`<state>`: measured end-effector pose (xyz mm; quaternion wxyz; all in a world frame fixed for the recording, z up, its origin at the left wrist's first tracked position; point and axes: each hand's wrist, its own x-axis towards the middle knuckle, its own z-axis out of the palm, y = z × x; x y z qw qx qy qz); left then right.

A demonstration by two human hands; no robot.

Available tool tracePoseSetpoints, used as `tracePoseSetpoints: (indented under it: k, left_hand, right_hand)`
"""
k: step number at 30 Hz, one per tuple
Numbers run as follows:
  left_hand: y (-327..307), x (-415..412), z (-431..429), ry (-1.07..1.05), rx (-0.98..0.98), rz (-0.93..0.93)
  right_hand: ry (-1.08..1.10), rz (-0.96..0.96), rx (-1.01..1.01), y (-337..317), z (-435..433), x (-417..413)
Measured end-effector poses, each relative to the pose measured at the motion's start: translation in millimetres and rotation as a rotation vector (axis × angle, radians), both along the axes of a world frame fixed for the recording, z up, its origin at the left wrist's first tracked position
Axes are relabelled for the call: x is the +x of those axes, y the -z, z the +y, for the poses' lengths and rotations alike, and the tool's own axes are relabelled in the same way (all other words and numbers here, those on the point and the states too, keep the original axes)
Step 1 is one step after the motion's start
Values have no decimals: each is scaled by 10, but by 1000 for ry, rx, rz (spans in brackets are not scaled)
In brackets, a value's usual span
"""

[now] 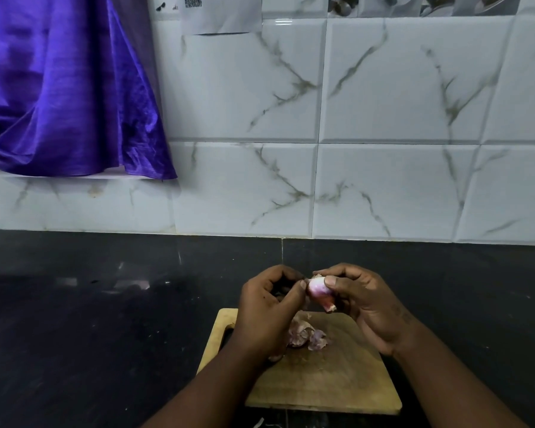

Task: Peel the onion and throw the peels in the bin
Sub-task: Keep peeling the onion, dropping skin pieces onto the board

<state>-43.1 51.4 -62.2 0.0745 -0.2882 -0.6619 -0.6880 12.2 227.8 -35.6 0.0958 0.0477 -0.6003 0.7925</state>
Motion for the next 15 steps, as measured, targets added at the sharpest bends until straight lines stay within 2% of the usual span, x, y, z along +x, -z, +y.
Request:
tracePoseSetpoints:
  k: [7, 15]
  left_hand:
    - [-31, 32, 7, -31, -59, 16]
    - [-38, 12, -1, -30, 11, 7]
  right_hand:
    - [26, -4, 38, 2, 7, -8]
    - [-6, -3, 5, 9, -13, -4]
